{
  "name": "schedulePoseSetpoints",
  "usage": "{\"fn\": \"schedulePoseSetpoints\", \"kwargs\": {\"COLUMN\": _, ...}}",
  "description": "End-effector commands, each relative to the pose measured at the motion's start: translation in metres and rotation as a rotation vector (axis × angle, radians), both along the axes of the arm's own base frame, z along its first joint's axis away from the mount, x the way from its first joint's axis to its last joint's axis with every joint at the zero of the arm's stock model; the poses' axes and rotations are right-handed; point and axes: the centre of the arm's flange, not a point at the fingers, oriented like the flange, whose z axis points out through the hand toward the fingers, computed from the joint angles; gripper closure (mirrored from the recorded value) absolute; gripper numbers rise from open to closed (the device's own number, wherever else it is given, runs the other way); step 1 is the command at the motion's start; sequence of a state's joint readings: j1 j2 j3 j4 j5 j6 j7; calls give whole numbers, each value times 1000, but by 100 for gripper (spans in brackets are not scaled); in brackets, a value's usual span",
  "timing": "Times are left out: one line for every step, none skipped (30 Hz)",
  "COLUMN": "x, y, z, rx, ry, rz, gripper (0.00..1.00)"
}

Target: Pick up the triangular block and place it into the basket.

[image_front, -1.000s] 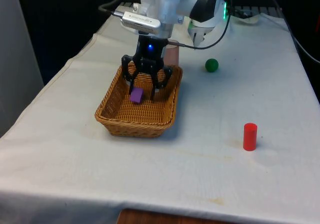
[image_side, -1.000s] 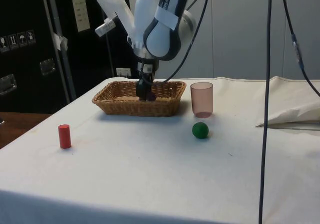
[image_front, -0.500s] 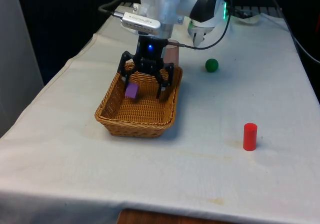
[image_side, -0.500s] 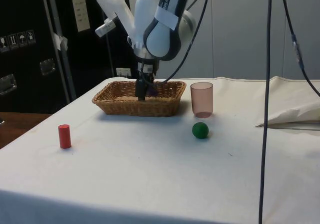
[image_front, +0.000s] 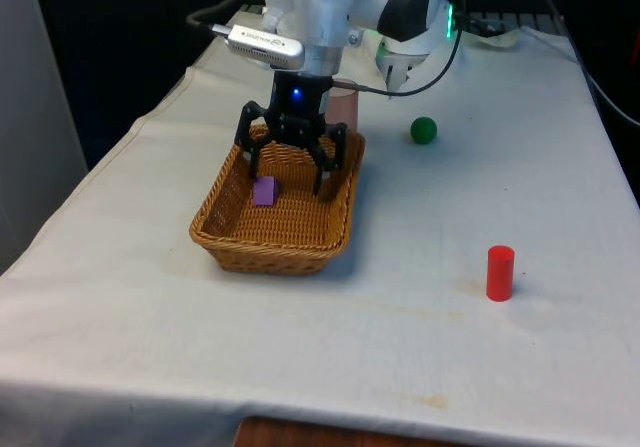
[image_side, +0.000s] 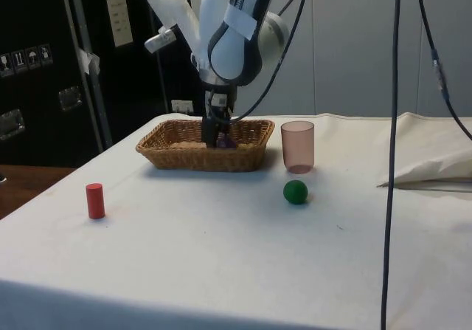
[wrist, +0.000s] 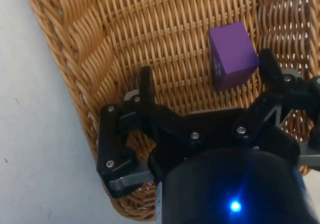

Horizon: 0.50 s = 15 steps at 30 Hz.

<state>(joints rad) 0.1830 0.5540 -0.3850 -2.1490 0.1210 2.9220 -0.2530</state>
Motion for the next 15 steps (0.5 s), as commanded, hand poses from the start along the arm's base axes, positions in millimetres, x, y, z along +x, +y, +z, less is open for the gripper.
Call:
{"fn": "schedulePoseSetpoints", "kwargs": {"x": 0, "y": 2, "z": 0, "rx": 13, "ry": 4, "rz": 14, "gripper": 0}}
{"fn": "schedulePoseSetpoints", "kwargs": {"x": 0, "y": 0, "z": 0, "rx": 0, "ry": 2, "rz": 5, "gripper": 0}}
{"fn": "schedulePoseSetpoints", "kwargs": {"x": 0, "y": 2, "z": -1, "rx": 7, "ry": 8, "rz": 20, "gripper": 0}}
{"fn": "schedulePoseSetpoints", "kwargs": {"x": 0, "y": 2, "z": -1, "rx": -5, "ry": 13, "rz": 30, "gripper": 0}}
{"fn": "schedulePoseSetpoints", "kwargs": {"x": 0, "y": 2, "z": -2, "rx": -9, "ry": 16, "rz": 35, "gripper": 0}}
{"fn": "schedulePoseSetpoints", "kwargs": {"x": 0, "y": 2, "z": -2, "rx": -13, "ry": 18, "rz": 40, "gripper": 0}}
{"fn": "schedulePoseSetpoints", "kwargs": {"x": 0, "y": 2, "z": -1, "rx": -13, "ry": 18, "rz": 41, "gripper": 0}}
{"fn": "schedulePoseSetpoints", "kwargs": {"x": -1, "y": 2, "z": 1, "rx": -10, "ry": 15, "rz": 39, "gripper": 0}}
{"fn": "schedulePoseSetpoints", "kwargs": {"x": 0, "y": 2, "z": -1, "rx": -9, "ry": 10, "rz": 37, "gripper": 0}}
{"fn": "schedulePoseSetpoints", "kwargs": {"x": -2, "y": 2, "z": 2, "rx": -5, "ry": 13, "rz": 37, "gripper": 0}}
{"fn": "schedulePoseSetpoints", "kwargs": {"x": -2, "y": 2, "z": 5, "rx": -3, "ry": 12, "rz": 35, "gripper": 0}}
{"fn": "schedulePoseSetpoints", "kwargs": {"x": -2, "y": 2, "z": 5, "rx": -3, "ry": 12, "rz": 35, "gripper": 0}}
{"fn": "schedulePoseSetpoints", "kwargs": {"x": -1, "y": 2, "z": 11, "rx": 0, "ry": 8, "rz": 35, "gripper": 0}}
{"fn": "schedulePoseSetpoints", "kwargs": {"x": -1, "y": 3, "z": 14, "rx": 3, "ry": 6, "rz": 36, "gripper": 0}}
{"fn": "schedulePoseSetpoints", "kwargs": {"x": -1, "y": 3, "z": 17, "rx": 6, "ry": 5, "rz": 34, "gripper": 0}}
